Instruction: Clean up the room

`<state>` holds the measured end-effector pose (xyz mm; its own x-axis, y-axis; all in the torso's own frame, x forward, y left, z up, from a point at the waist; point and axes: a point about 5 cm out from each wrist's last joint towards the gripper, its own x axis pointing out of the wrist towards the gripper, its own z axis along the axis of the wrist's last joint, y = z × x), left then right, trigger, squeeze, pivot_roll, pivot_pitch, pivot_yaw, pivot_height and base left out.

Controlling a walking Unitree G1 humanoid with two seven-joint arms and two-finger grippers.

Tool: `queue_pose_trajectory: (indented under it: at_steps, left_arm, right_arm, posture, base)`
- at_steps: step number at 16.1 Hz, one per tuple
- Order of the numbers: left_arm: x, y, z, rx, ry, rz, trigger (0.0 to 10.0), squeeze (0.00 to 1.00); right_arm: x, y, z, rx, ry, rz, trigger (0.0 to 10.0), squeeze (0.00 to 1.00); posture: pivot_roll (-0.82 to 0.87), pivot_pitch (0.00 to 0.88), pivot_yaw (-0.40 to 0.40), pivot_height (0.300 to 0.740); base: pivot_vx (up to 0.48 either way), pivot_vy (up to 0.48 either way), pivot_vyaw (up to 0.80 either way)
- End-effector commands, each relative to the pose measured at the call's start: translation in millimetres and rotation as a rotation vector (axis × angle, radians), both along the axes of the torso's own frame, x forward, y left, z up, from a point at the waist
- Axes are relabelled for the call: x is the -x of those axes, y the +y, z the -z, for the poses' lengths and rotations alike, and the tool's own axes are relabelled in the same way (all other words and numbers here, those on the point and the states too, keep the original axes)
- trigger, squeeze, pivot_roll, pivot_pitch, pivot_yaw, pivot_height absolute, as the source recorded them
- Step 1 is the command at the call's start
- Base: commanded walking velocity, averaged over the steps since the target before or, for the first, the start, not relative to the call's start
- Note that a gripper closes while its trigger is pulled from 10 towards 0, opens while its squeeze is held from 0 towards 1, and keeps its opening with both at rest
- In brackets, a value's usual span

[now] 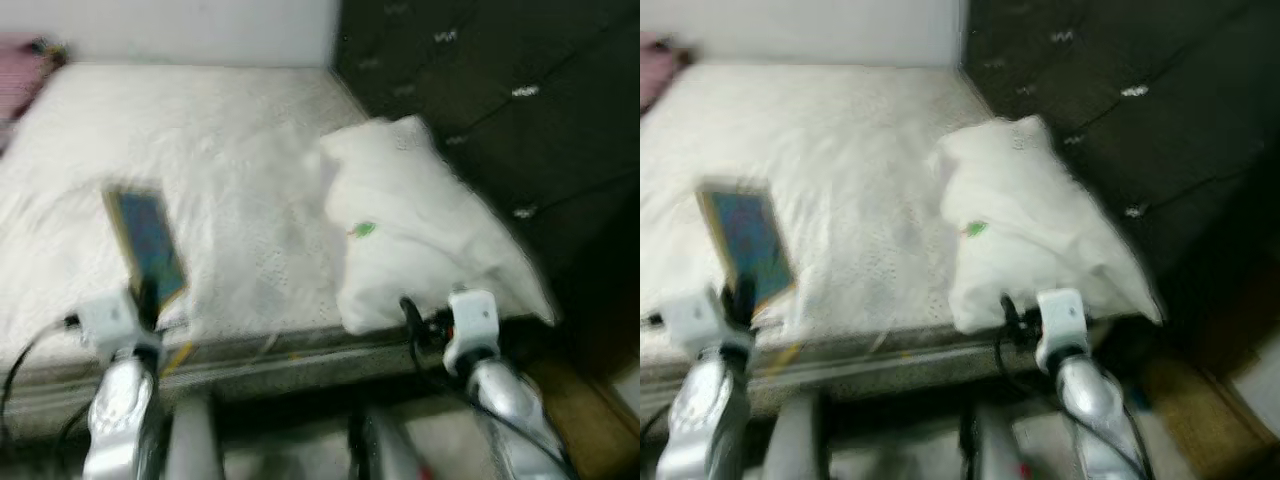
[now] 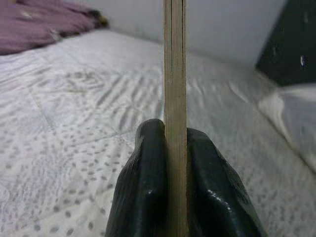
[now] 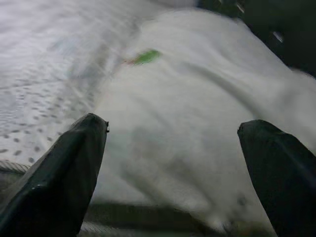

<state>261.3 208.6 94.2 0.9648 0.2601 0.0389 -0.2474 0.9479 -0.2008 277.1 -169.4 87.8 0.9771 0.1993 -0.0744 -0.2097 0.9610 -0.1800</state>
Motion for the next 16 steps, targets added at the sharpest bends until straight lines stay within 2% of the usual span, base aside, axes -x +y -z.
queue_pose_trajectory:
  at_steps: [1, 3, 8, 12, 14, 16]
  left_arm:
    - [-4.1, 1.5, 4.1, 0.036, 0.013, 0.003, 10.0, 0.00]
    - [-25.6, -9.3, 2.0, 0.125, 0.012, 0.059, 10.0, 0.00]
    - [-56.5, -24.7, 5.4, 0.293, 0.049, 0.096, 10.0, 0.00]
    - [-89.3, -56.6, 4.7, 0.502, 0.087, 0.231, 10.0, 0.00]
    - [-96.0, -72.7, 7.7, 0.585, 0.139, 0.290, 10.0, 0.00]
    - [-99.5, -93.9, 10.3, 0.626, 0.218, 0.375, 10.0, 0.00]
  right_arm:
    - [0.1, 7.8, -4.0, -0.003, -0.019, -0.040, 10.0, 0.00]
    - [-5.5, 3.6, -8.8, -0.007, -0.025, -0.039, 10.0, 0.00]
    - [2.9, -15.3, -10.6, 0.025, -0.028, 0.007, 10.0, 0.00]
    - [20.4, -19.2, -14.3, 0.049, -0.028, 0.006, 10.0, 0.00]
    - [27.3, -24.9, -21.1, 0.086, -0.042, 0.008, 10.0, 0.00]
    - [34.7, -34.6, -27.4, 0.115, -0.045, 0.019, 10.0, 0.00]
  posture:
    - [0.00, 0.010, -0.100, 0.550]
    - [-0.02, 0.004, -0.109, 0.550]
    - [-0.09, 0.010, -0.092, 0.550]
    - [-0.18, 0.029, -0.088, 0.550]
    - [-0.22, 0.038, -0.085, 0.550]
    - [-0.25, 0.052, -0.088, 0.550]
  base:
    - [0.000, 0.000, 0.46]
    - [0.000, 0.000, 0.00]
    - [0.000, 0.000, 0.00]
    - [0.000, 0.000, 0.00]
    - [0.000, 0.000, 0.00]
    - [0.000, 0.000, 0.00]
